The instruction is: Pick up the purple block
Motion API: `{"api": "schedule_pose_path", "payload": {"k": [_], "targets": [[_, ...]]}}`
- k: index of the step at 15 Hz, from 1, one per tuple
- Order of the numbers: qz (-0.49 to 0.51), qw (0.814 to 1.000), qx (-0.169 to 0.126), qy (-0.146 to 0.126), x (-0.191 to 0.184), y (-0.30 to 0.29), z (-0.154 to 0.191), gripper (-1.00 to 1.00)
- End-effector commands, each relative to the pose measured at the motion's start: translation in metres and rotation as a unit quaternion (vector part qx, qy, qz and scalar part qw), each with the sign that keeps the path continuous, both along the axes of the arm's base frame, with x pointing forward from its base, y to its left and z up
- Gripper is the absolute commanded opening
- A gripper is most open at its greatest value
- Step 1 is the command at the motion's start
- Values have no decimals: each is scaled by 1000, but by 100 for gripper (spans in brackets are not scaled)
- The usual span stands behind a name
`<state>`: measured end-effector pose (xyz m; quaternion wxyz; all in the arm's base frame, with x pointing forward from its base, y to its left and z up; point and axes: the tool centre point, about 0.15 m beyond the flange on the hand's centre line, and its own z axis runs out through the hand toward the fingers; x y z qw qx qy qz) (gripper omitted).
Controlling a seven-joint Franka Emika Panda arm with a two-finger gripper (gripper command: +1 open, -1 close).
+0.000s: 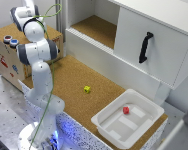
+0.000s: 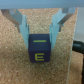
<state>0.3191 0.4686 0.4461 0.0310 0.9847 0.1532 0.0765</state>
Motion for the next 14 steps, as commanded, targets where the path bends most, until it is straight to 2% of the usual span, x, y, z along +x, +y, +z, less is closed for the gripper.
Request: {"api": "schedule_pose_path", "payload": {"k": [1,3,6,9,11,14], "targets": [[-50,997,-26,-47,6,-24,32,-100],[-71,995,-19,-64,4,-51,34,-100],[-108,991,3,-75,-1,-95,31,-100],[-146,985,12,-89,-3,-144,27,-100],[-170,981,14,-94,-4,-174,22,-100],[-211,973,29,-86,-9,-212,8,-100]]}}
